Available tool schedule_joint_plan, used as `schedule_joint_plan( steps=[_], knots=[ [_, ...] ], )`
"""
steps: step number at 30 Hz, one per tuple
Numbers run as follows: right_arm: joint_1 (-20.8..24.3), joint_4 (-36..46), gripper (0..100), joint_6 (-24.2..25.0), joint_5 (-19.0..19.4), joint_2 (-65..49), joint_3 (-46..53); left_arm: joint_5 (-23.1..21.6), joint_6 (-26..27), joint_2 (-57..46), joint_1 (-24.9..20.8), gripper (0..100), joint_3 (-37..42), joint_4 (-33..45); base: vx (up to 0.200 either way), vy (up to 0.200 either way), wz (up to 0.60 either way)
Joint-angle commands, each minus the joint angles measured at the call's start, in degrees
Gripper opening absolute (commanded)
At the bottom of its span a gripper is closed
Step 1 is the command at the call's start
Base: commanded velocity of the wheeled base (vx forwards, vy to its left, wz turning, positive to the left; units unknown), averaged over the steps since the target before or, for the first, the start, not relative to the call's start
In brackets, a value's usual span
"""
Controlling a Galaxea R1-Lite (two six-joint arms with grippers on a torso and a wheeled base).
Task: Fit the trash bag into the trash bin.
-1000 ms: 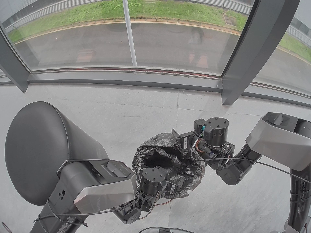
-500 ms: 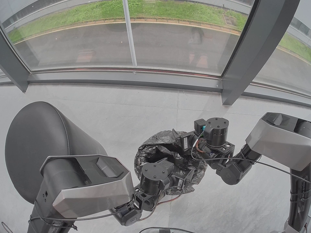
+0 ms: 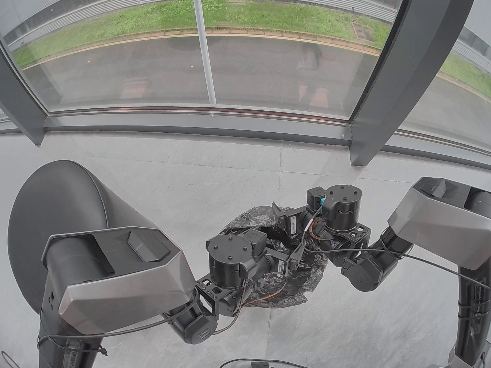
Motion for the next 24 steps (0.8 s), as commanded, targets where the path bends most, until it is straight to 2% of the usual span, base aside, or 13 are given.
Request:
schedule_joint_plan(
  steps=[1,8,24],
  knots=[
    [-0.4,-0.1,100,0.1,0.0,-0.6,0.3,-1.2,0.1,4.5,1.9,100,-3.9,0.8,0.0,0.0,0.0],
    [-0.8,-0.2,100,0.1,0.0,-0.2,0.3,-1.2,0.3,9.3,3.2,100,-5.9,0.9,0.0,0.0,0.0],
    [-0.8,-0.2,100,0.2,0.0,0.0,0.3,-0.9,-0.2,14.1,2.7,100,-5.8,0.8,0.0,0.0,0.0]
  ],
)
